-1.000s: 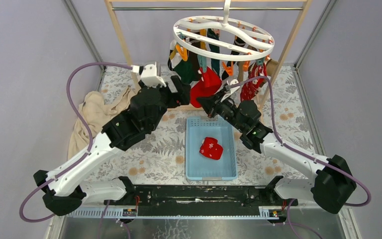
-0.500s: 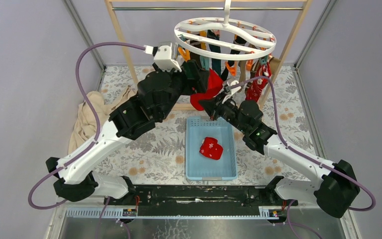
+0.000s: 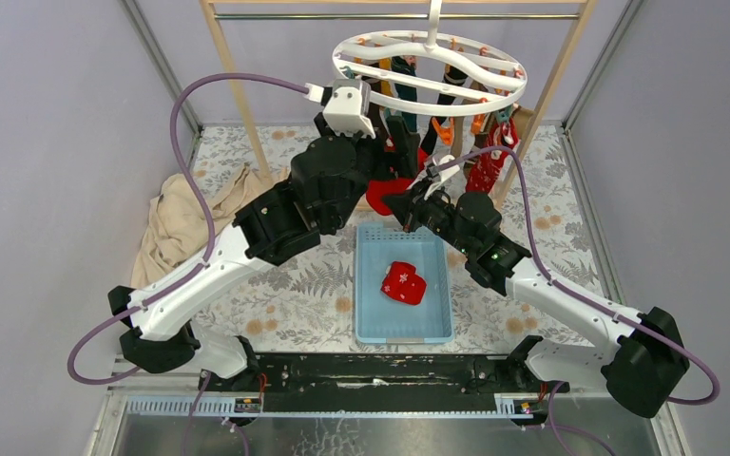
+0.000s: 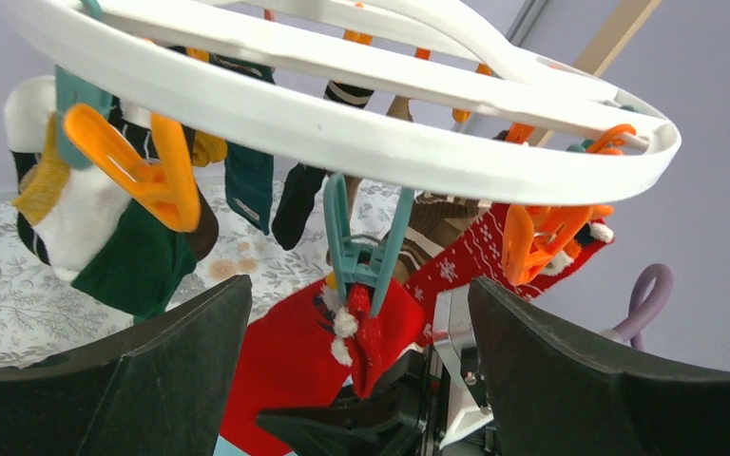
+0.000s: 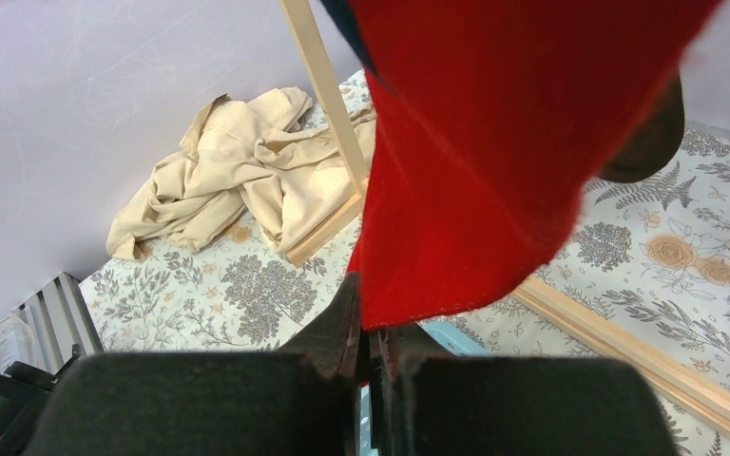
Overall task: Remove the socks clipped to the hanger
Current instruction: Remove the sock from the hanger.
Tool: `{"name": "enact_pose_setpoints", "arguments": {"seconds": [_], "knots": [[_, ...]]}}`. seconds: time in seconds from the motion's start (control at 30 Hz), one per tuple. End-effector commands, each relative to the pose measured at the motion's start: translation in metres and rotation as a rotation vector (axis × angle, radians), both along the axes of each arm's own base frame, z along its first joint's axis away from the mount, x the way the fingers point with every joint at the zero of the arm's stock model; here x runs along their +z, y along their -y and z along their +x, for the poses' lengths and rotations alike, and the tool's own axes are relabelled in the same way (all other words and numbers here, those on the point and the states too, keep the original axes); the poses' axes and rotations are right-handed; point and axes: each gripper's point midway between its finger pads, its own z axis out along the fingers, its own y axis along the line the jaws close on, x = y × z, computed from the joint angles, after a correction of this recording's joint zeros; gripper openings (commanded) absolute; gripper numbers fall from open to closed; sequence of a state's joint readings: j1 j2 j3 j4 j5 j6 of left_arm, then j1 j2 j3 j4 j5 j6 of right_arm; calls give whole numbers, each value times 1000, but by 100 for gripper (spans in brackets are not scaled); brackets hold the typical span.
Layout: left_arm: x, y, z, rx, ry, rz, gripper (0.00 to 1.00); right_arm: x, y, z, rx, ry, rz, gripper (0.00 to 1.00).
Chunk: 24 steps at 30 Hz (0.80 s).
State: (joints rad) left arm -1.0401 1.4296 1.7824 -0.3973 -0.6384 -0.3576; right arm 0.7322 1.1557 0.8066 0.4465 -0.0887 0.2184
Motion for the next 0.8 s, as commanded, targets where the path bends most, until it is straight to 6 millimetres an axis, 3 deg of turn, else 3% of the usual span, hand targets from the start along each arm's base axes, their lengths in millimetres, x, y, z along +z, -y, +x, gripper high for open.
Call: {"name": "enact_pose_setpoints", "arguments": {"seconds": [0.0,0.27,0.5,0.77], "knots": [[35,-11,4,58,93,-54,91,26,4,-1,-12,49,49,0],[44,-7,8,58,153,-55,90,23,4,-1,-10,39,49,0],[50,-9,11,67,178,-59,70,20,4,-3,-6,33,48,0],[44,-7,19,68,158,-51,67,19,6,-5,-3,29,49,0]]}}
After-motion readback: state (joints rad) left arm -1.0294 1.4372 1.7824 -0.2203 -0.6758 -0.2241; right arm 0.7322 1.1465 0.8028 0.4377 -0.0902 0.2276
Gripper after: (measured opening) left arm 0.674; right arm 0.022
